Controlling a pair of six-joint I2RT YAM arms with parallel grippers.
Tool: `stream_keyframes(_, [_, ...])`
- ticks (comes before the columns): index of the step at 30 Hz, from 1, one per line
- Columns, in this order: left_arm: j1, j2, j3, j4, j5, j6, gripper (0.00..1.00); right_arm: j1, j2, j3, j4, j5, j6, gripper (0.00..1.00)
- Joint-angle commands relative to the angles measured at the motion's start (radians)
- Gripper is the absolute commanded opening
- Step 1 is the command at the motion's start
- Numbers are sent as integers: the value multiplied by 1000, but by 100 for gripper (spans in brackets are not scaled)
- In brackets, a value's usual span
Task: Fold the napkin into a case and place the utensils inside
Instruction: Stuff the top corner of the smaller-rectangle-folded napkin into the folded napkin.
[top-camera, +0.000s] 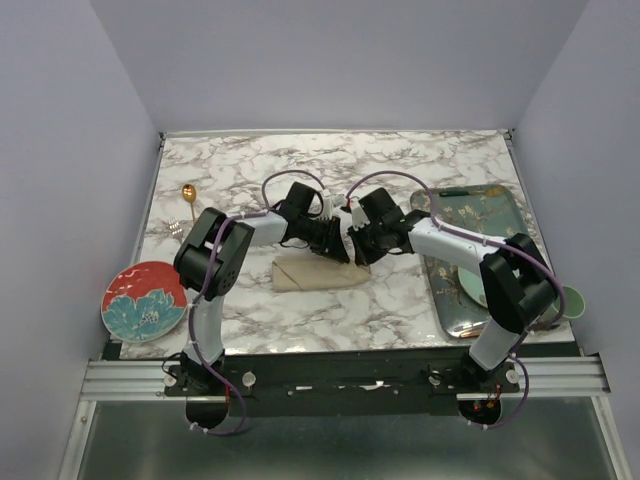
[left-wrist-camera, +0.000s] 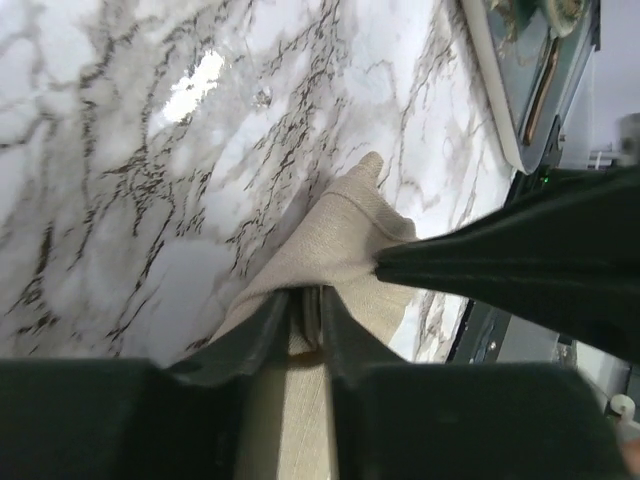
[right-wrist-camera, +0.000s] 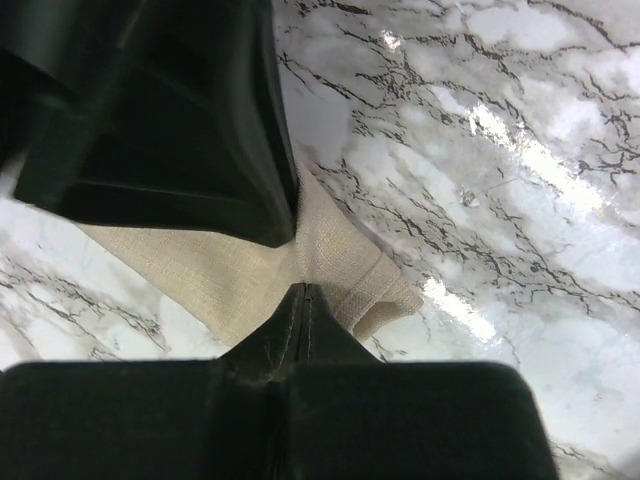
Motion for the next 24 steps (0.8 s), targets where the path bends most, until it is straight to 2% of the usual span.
stream_keyframes(1, [52,-125,-20,63,-16,-18,37,-21,31,-9,-37,-35,56,1])
stream_keyframes(4, [65,-206,-65,83,12,-40,46,-22,41,-4,-35,-41,69,0])
stream_keyframes(6, [66,-269,-114,98,16,-63,47,-24,48,-1,-35,-48,82,1])
stream_keyframes(9, [62,-324,-190,120,33,-136,41,-26,52,4,-32,-57,104,1])
stream_keyframes(11, [51,-338,-235,134,29,-185,33,-24,49,1,-29,-58,113,0])
stream_keyframes(15, [31,-308,-332,267,24,-316,21,-26,37,-15,-18,-60,151,1])
stream_keyframes(17, [28,-264,-335,307,12,-377,12,-26,22,-22,-11,-60,159,0])
stream_keyframes(19, [25,-236,-353,445,18,-485,5,-27,6,-32,-11,-49,165,0])
stream_keyframes(24, [-14,-150,-324,565,13,-595,0,-32,-34,-53,-9,-40,181,1])
